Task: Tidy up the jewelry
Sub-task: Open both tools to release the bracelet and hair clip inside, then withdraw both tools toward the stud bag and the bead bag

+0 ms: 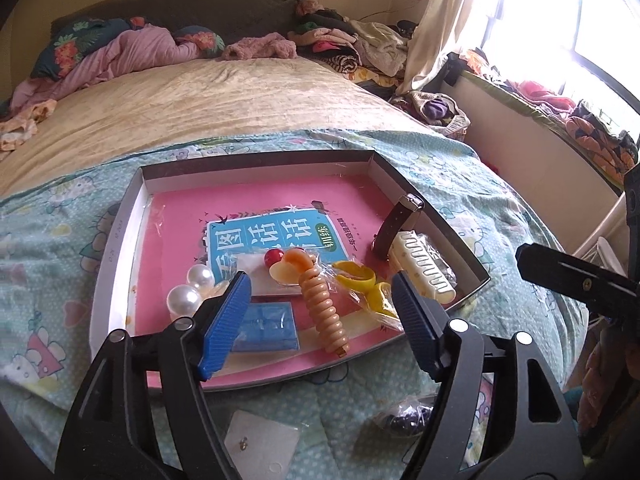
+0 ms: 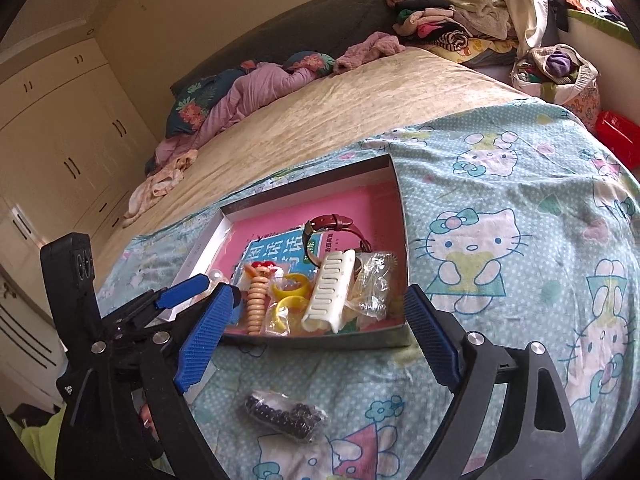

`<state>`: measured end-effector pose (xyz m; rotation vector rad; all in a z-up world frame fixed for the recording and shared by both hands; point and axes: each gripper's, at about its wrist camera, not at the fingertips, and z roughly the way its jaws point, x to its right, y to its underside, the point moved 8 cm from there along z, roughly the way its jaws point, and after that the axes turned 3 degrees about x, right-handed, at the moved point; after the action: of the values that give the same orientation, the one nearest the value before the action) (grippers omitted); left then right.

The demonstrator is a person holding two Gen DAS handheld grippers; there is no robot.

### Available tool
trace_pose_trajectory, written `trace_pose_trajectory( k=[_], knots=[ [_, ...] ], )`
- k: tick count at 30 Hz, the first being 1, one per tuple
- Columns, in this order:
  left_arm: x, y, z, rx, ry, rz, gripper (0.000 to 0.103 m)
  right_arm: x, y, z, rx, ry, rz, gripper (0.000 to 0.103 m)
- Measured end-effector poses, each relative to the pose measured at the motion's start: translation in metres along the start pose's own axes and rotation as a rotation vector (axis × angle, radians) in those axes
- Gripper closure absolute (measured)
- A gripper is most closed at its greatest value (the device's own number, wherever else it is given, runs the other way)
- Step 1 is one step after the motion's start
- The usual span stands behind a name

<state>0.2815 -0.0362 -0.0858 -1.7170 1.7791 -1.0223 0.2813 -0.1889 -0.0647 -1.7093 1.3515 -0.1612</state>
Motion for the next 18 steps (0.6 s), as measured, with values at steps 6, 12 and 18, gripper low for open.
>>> trace_pose_trajectory(
  k=[6,12,18],
  knots=[
    [-0.014,0.004,-0.026,0.023,-0.026,-0.012,0.018,-0.018,0.024,-0.005,-0.057,-0.007,-0.055,0.014],
    [-0.032,0.018,-0.045,0.017,-0.056,-0.027,0.017,-0.031,0.052,-0.001,-0.118,0.002,-0.078,0.014],
    [-0.041,0.043,-0.05,-0.026,-0.071,-0.028,0.017,-0.041,0.073,0.009,-0.169,0.015,-0.083,0.014]
  ],
)
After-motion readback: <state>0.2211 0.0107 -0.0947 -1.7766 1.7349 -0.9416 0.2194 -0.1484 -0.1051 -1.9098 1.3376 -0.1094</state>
